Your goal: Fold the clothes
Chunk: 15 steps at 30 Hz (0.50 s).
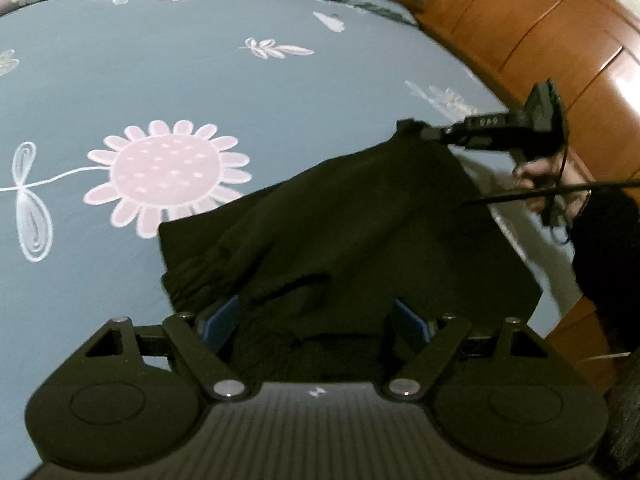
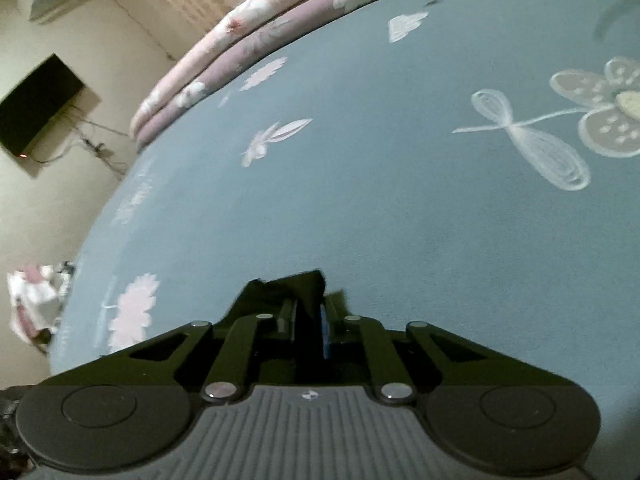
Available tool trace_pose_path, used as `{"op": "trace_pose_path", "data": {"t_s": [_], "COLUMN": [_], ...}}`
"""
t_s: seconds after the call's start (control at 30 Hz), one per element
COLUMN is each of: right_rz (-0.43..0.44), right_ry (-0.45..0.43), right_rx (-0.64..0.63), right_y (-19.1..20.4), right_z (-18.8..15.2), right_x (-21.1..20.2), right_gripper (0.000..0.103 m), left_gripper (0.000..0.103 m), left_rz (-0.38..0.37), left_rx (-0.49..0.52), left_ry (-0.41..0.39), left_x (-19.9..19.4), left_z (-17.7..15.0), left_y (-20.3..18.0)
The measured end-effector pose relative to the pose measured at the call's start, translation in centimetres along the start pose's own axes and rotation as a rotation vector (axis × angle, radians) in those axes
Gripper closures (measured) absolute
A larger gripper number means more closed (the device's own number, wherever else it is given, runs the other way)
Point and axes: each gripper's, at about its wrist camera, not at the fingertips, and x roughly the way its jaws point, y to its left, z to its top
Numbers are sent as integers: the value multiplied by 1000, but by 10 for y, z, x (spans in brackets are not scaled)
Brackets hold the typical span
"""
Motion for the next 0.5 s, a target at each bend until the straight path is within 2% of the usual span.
{"op": "trace_pose_path", "data": {"t_s": [0.03,0.1,0.2,0.3,0.37,0.43,0.5], "right_rz": [3,9,32,11,-26,-58,-62], "right_ry": [-3,-11,-59,-73,-58,-35,-8], "right_rx": [7,17,-31,-122,-226,-328,-383], "right_y": [0,0,14,35,53,69,79], "right_z": [1,3,4,-4,-13,-24,-32], "right_x": [-3,-11,-35,-60,-70,-74,-71], "right_gripper": [88,83,81,76,72,60,56], "left_gripper": [30,30,31,32,39,42,48], "left_rz": [17,49,52,-2,-52,-102,-124], "left_rx": [-3,-8,-12,-22,-18,2,3], "left_ry": [0,-7,-89,-149,-169,-161,-144], "left_x": [-3,-10,-20,-14,-3,12,27], "left_z": [2,5,19,35,44,47,46], "left_y": [-1,-2,-4,-9,-16,-25,-29]}}
